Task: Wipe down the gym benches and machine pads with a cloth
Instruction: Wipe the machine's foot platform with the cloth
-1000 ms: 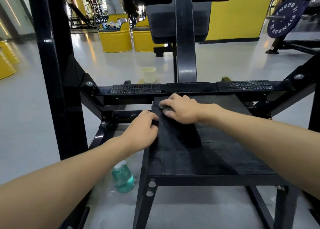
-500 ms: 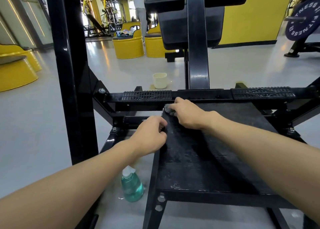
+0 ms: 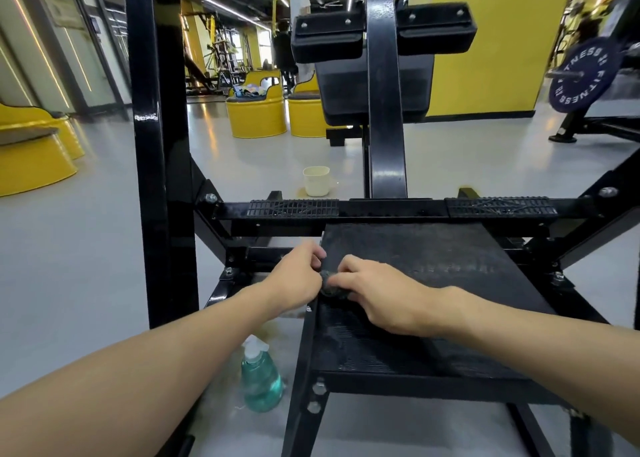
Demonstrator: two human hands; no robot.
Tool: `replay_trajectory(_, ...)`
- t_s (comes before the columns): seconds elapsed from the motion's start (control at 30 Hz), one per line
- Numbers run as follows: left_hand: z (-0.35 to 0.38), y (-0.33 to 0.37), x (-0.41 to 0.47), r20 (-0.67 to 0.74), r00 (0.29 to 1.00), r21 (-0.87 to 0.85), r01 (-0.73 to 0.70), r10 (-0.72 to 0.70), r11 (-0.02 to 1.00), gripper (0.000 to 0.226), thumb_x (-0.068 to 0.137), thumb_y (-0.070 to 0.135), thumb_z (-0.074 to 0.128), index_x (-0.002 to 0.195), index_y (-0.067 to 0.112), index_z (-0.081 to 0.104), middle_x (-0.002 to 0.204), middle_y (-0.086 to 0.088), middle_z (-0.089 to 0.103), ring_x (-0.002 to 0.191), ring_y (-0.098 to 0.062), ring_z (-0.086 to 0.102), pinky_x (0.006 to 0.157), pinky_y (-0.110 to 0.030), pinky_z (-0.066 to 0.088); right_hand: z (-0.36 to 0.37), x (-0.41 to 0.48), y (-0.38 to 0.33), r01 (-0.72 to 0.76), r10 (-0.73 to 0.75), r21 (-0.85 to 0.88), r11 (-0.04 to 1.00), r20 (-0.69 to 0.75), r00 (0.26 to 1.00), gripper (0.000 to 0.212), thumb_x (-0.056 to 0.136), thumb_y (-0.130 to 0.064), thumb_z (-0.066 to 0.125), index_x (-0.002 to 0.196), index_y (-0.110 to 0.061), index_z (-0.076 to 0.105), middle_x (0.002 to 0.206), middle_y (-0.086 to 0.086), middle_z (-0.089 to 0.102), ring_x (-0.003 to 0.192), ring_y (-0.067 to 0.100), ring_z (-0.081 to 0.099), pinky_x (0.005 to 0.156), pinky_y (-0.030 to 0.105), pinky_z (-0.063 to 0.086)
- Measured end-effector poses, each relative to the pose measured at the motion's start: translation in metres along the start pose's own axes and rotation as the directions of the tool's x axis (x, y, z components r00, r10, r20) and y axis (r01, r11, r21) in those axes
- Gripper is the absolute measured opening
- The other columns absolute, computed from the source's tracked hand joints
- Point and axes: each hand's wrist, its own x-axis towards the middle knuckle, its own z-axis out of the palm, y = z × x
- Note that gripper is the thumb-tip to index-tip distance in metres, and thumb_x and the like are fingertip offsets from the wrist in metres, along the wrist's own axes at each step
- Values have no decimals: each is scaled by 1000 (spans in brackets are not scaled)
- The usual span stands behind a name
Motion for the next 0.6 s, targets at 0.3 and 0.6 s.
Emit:
replay_trajectory(0.3,0,10,-10,26,998,103,-53,50,993,45,89,-10,37,114,20,59,108,3,55,98,-17,55,58,-16,42,-8,-48,-5,204,-207,41,978,75,976,38,102,-19,49,136,-35,54,124,-5,42,102,15,46,89,24,36)
replay_trajectory(0.6,11,10,-8,-17,994,182,-107,112,977,51,88,-8,36,119,21,62,111,2,56,105,-13,51,87,-21,39,0,-30,27,247,-254,-102,964,-71,964,40,92,-2,54,125,-21,67,120,12,48,96,27,53,81,21,37)
